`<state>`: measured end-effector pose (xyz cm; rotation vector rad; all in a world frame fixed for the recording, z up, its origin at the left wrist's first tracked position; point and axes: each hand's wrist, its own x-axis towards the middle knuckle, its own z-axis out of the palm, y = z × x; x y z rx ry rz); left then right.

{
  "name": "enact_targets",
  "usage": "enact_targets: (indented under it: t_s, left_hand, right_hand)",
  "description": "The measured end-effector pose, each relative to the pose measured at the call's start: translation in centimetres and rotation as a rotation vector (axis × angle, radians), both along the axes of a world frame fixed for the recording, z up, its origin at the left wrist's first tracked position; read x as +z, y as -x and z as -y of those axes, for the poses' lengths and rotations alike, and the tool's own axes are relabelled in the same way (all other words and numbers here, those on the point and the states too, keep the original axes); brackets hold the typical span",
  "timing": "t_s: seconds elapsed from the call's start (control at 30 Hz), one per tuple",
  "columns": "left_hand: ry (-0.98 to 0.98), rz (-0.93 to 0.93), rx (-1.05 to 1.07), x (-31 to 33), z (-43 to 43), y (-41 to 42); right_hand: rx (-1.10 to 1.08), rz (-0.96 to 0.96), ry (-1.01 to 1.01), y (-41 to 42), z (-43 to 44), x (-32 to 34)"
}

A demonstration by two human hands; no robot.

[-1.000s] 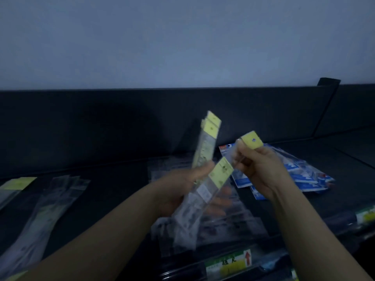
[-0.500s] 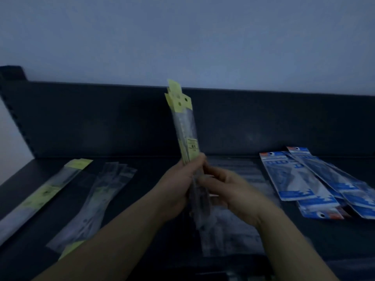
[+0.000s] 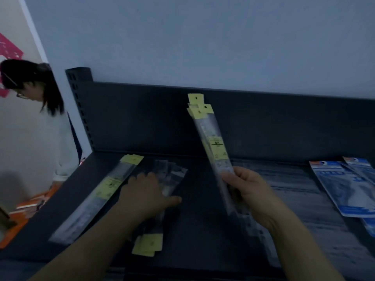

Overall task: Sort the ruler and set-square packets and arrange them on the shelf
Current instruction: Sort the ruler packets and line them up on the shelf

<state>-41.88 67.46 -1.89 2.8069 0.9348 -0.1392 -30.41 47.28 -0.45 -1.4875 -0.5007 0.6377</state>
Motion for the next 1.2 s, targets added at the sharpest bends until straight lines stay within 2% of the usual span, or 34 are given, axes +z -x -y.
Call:
enact_targets:
  t_s: [0.03,0.1,0.2,0.3,0.4,0.47,0.5,0.57,0.73,0.87,0.93,1.0,1.07,1.17,1.2]
  left_hand:
    - [-0.015,-0.047,-0.035,-0.4,0.0,0.3]
    - [0.002,0.004,-0.178,-0.8,0.8,0.3]
    - [0.149,0.153,-0.359,-1.0,2.0,-0.2]
    - [0.246,0.139,-0.490,-0.7,2.8,-0.8]
    - [0.299,0.137,-0.521,0.5,3.5,-1.7]
    - [0.349,0.266,-0.473,1.5,4.4,-2.8]
    - [0.445,0.359,-0.432,1.9,5.1,-3.3]
    - [0.787,0.540,-0.310,2.8,6.8,-4.8]
    - [1.523,0.751,-0.112,4.0,9.8,-9.3]
    - [1.793,0.694,-0.223,3.8,11.4,-10.9]
    - [1.875,0.719,-0.205,3.6,12.4,-11.4]
    - [1.932,0.782,-0.163,3.8,13.4,-11.7]
    - [1.992,0.826,-0.075,3.9,14.4,-12.2]
    - [2.017,0.789,-0.039,4.1,16.1,-12.7]
    - [2.029,0.772,-0.034,4.2,16.5,-12.9]
  right_hand:
    - [-0.006,0.010,0.007,0.2,-0.1,0.0]
    - [-0.022,0.030,0.021,0.4,-0.2,0.0]
    - [-0.064,0.043,0.016,0.6,0.4,0.1]
    - [-0.134,0.076,0.027,0.8,1.9,0.4]
    - [-0.176,0.105,0.045,1.0,3.8,0.6]
    - [-0.207,0.142,0.086,0.9,5.1,0.7]
    - [-0.223,0.164,0.108,0.9,5.8,0.9]
    - [-0.250,0.239,0.162,0.9,7.3,1.3]
    - [-0.193,0.543,0.430,0.3,12.0,3.5]
    - [-0.152,0.580,0.532,0.2,14.0,4.2]
    - [-0.276,0.572,0.538,0.0,14.9,3.8]
    - [-0.509,0.548,0.565,-0.5,16.1,2.9]
    - [-0.734,0.474,0.480,-0.8,17.1,2.0]
    - [-0.713,0.089,-0.118,-1.1,17.4,0.9]
    - [-0.699,0.020,-0.254,-1.2,17.5,0.7]
